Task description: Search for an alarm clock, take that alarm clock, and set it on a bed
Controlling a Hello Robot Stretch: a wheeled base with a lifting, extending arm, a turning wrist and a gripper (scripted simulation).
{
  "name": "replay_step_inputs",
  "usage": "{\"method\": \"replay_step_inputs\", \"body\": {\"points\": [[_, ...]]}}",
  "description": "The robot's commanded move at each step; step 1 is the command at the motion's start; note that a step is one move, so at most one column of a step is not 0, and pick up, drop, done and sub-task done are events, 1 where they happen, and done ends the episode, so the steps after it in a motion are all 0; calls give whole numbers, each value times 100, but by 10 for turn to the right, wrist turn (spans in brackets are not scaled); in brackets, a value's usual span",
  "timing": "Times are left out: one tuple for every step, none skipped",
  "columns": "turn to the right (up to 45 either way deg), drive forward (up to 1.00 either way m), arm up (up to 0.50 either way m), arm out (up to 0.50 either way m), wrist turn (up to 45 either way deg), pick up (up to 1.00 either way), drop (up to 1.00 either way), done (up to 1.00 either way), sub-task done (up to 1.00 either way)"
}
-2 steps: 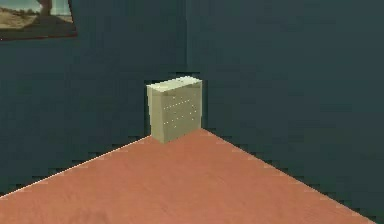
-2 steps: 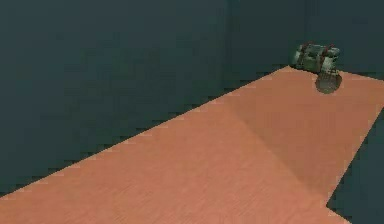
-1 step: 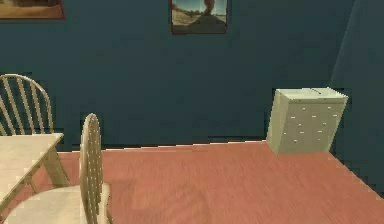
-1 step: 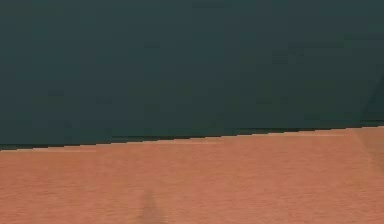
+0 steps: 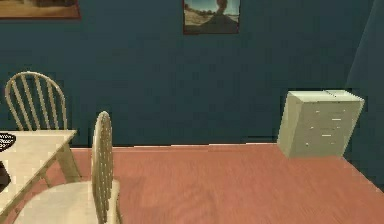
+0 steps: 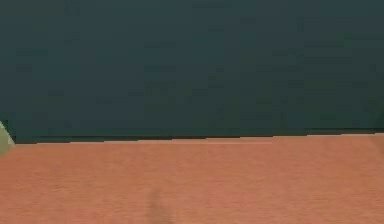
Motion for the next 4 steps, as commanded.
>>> {"method": "replay_step_inputs", "body": {"points": [[0, 100, 0, 0, 0, 0, 0, 0, 0], [0, 35, 0, 0, 0, 0, 0, 0, 0], [450, 0, 0, 0, 0, 0, 0, 0, 0], [450, 0, 0, 0, 0, 0, 0, 0, 0]]}}
